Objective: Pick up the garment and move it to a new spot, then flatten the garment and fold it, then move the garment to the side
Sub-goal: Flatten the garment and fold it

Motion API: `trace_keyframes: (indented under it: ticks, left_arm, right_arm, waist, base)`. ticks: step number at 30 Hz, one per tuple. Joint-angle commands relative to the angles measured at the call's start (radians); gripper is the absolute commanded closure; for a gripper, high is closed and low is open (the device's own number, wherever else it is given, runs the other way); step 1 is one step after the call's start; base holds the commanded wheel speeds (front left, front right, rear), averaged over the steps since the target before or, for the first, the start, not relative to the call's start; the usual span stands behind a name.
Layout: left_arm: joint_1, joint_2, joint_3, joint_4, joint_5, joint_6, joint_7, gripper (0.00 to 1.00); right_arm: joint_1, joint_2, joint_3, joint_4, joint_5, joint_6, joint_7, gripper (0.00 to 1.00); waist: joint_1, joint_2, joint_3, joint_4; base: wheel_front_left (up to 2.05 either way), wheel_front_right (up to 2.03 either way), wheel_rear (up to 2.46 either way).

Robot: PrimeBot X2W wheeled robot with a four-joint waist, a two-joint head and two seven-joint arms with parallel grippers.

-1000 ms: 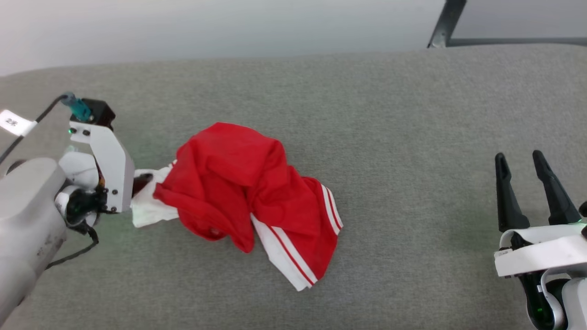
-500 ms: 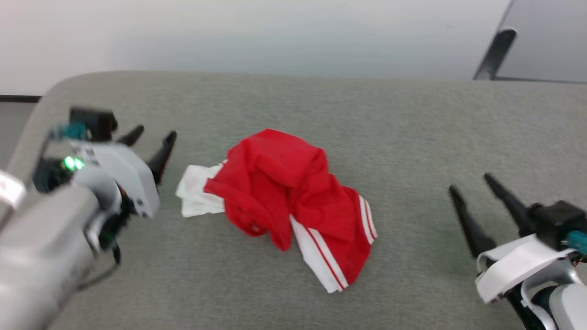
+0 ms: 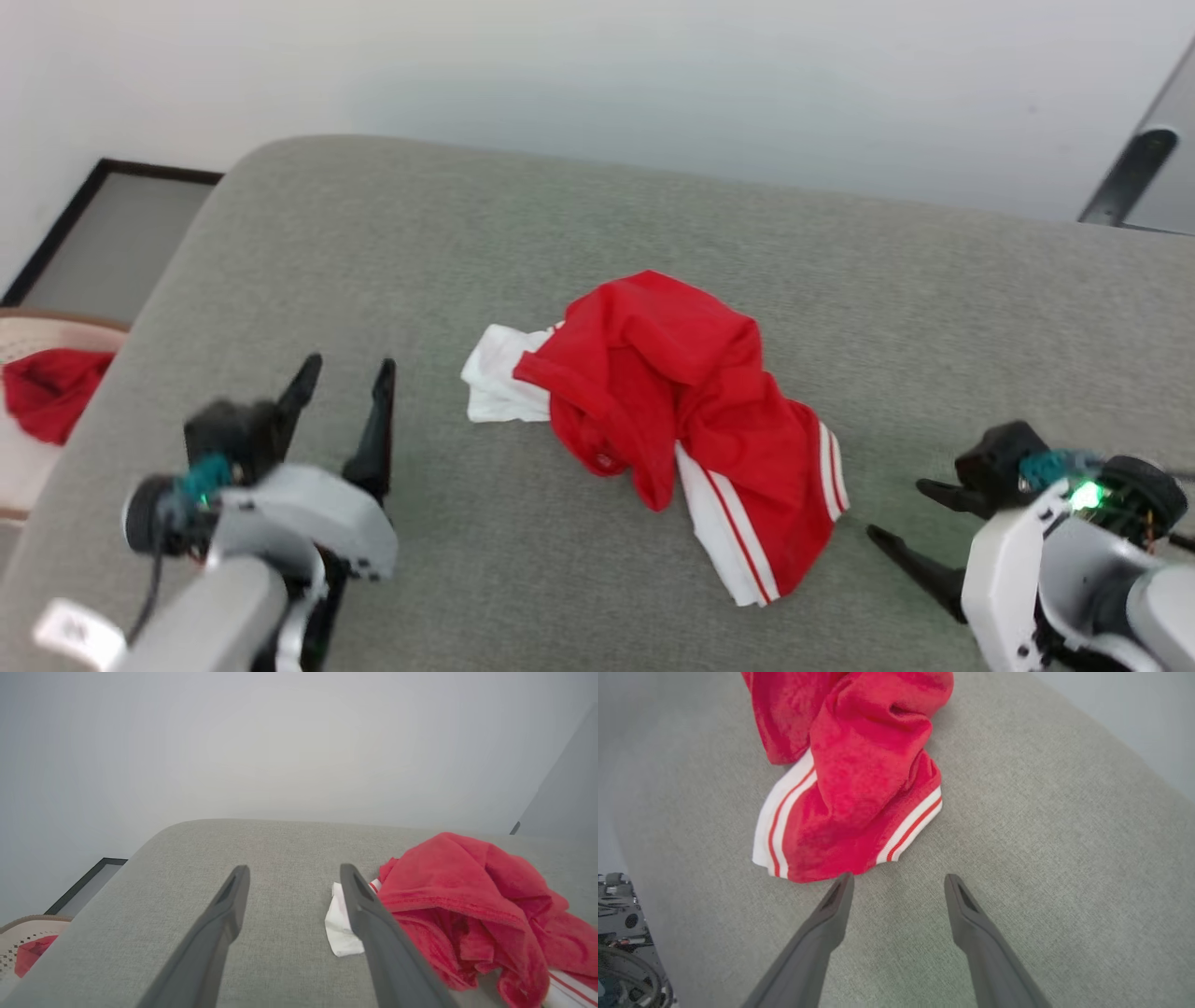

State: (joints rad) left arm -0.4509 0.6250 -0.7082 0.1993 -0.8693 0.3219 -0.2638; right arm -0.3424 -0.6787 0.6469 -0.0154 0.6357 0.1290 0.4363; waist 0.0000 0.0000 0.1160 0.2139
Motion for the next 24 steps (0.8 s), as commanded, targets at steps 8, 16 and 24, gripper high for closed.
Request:
trace_keyframes:
  ticks: [8,16,24]
  left_arm:
    - [0.172,-0.109,0.129,-0.086,0.176,-0.007,0.000,0.00]
    - [0.223,-0.211,0.218,-0.081,0.268,-0.076,0.000,0.00]
    - [0.250,-0.283,0.281,-0.058,0.339,-0.132,0.000,0.00]
  right_arm:
    - [-0.138,-0.004,0.071,0.122,0.118,0.003,0.143,0.00]
    - [-0.227,0.010,0.173,0.256,0.135,0.004,0.145,0.00]
    - [-0.245,0.037,0.255,0.343,0.164,0.004,0.137,1.00]
  waist:
    - [0.0000,0.0000,0.027,0.078]
    - [0.0000,0.0000,0.064,0.136]
    - [0.0000,0.0000,0.079,0.156]
  base:
    - [0.00,0.00,0.00]
    - [0.00,0.00,0.00]
    - [0.00,0.00,0.00]
